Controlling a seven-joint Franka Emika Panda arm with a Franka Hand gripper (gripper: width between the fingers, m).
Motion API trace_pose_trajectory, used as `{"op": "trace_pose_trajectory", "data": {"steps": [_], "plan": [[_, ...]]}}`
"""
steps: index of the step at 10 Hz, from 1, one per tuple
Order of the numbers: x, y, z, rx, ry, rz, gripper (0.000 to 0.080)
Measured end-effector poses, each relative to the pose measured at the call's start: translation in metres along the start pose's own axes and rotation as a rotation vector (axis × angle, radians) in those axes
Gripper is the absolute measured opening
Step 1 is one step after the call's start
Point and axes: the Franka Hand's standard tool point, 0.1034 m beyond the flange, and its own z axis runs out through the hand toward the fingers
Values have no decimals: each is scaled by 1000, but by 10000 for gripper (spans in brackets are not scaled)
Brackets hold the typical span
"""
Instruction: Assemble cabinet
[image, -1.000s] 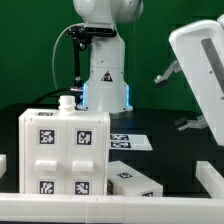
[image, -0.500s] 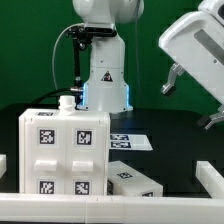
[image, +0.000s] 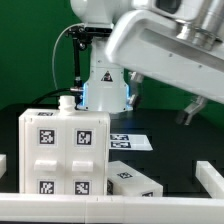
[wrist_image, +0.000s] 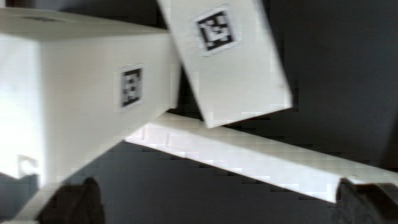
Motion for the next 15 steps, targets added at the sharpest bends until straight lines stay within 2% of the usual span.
{"op": "trace_pose_trajectory", "data": {"steps": [2,3,7,9,10,12,14,15], "plan": [[1,14,3,92,3,5,648],[0,21,5,104,2,15,648],[2,18,16,94,32,18,648],[4,-6,10,75,38,63,648],[6,-12,6,75,39,54,648],[8,-8,5,74,42,59,648],[4,-4,11,79,39,71,648],[-1,-2,17,103,22,98,648]]}}
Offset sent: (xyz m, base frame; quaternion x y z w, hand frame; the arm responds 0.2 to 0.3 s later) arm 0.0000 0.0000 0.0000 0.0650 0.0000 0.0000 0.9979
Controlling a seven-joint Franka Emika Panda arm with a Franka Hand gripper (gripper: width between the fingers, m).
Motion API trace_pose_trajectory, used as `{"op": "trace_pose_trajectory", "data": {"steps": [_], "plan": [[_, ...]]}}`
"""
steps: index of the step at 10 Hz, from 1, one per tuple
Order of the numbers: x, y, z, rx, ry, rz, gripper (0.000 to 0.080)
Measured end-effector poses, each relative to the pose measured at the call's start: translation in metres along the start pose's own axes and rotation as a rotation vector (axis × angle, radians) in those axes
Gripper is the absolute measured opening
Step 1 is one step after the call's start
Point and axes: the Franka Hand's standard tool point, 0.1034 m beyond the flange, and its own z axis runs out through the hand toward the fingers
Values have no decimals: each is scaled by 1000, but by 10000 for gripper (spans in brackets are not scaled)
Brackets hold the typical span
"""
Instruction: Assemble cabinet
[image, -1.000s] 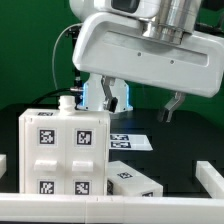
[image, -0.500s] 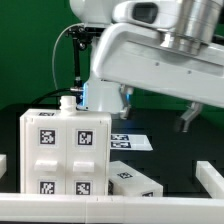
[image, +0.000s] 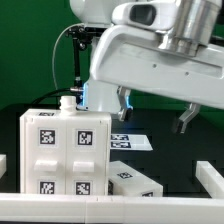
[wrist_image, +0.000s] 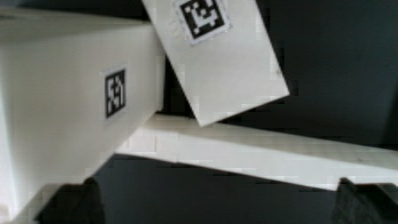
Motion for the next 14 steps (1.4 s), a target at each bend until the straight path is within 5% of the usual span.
{"op": "trace_pose_trajectory", "data": {"steps": [3,7,10,14], "plan": [[-1,-8,-10,8,-55,32,648],[-3,-4,-5,3,-54,42,648],[-2,-17,-6,5,-42,38,648],[-7,9,6,5,-44,14,648]]}}
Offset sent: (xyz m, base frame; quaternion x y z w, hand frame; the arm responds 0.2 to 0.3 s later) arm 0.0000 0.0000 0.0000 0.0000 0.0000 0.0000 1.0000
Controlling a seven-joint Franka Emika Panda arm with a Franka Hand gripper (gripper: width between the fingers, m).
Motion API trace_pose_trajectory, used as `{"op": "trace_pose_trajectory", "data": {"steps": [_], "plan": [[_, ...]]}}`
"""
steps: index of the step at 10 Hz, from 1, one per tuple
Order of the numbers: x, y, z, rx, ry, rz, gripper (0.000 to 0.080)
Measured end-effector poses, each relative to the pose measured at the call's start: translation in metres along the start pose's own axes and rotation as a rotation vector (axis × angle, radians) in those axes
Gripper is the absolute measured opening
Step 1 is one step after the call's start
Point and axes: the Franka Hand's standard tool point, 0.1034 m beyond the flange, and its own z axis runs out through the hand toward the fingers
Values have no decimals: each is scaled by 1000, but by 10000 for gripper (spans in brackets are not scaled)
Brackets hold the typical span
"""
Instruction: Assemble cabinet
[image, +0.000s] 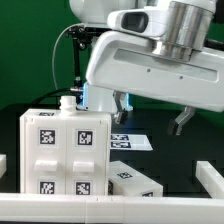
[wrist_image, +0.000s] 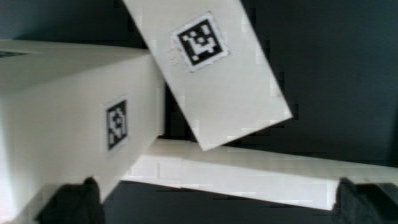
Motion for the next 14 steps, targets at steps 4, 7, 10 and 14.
{"op": "trace_pose_trajectory", "data": {"steps": [4,7,10,14], "plan": [[-2,36,9,0,-13,-31,648],[-3,42,10,-11,-14,23,648],[-1,33,8,-27,-6,1,648],[4,18,-1,-15,-3,-270,648]]}}
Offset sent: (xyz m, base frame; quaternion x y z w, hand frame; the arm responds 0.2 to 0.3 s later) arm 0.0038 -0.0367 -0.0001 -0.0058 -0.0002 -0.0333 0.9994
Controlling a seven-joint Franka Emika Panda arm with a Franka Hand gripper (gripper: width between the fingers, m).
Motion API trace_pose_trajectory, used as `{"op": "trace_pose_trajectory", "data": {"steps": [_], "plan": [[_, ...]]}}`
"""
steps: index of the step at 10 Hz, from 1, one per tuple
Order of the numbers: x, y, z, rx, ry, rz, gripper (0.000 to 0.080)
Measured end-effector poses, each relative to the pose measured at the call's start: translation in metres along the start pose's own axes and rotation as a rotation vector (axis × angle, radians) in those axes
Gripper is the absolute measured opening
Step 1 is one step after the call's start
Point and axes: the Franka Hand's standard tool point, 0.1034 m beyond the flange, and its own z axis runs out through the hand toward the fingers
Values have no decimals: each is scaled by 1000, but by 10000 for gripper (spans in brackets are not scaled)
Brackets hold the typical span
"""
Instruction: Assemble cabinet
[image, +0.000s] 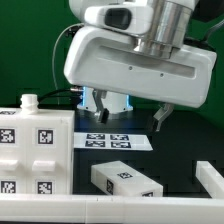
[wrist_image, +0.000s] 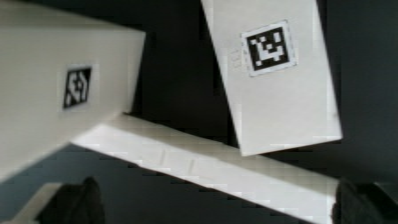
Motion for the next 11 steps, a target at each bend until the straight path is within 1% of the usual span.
{"op": "trace_pose_trajectory", "data": {"steps": [1,2,4,5,6,7,8,9,10,11], "plan": [[5,-3,0,-4,3,-54,648],[7,-5,-1,-23,5,-36,648],[7,-4,-1,-24,4,-35,648],[6,-5,-1,-18,2,-29,648],[1,-13,-3,45,-20,18,648],[2,-20,-7,91,-22,39,648],[5,-25,-14,128,-19,62,648],[6,-26,-19,159,-26,83,648],[5,-24,-18,155,-27,86,648],[5,-24,-17,153,-29,84,648]]}}
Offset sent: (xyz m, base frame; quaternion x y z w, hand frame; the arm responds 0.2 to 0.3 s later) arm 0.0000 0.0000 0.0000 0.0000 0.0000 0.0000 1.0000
